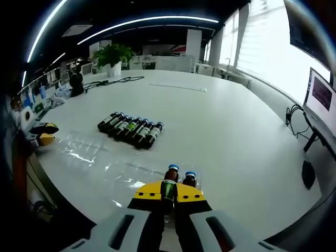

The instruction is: Grip medicine bottles put into box

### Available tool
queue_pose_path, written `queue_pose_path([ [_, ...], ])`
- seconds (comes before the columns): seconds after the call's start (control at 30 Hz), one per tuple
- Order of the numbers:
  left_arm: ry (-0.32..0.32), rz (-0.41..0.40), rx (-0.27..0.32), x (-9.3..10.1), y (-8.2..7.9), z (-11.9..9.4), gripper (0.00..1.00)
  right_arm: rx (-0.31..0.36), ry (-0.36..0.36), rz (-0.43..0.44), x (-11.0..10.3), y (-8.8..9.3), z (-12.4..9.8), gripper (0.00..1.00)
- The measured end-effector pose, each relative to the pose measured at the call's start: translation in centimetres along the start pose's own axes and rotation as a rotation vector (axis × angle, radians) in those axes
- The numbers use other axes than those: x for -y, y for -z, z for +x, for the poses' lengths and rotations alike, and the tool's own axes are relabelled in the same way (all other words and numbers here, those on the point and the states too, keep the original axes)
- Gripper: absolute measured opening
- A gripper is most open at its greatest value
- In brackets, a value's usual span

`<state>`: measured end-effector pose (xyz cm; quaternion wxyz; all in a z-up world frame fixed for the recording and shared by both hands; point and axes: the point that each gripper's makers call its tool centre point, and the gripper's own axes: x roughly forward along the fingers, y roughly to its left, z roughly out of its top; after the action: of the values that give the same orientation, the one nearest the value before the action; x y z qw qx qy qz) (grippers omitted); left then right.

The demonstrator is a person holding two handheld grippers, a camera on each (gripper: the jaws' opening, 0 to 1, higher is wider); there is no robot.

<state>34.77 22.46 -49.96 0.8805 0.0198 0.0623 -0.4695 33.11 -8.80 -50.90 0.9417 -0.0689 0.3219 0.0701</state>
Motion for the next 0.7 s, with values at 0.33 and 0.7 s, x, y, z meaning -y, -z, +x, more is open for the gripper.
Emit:
queue_pose_path([
  [0.33, 0.000, -0.001, 0.000, 0.0, 0.0, 0.0, 0.13, -0.001, 0.000, 0.001, 0.0, 0.0, 0.1, 0.02],
  [0.7, -0.002, 0.001, -0.002, -0.1, 0.1, 0.0, 0.13, -0.004, 0.010, -0.029, -0.2, 0.3, 0.2, 0.00],
])
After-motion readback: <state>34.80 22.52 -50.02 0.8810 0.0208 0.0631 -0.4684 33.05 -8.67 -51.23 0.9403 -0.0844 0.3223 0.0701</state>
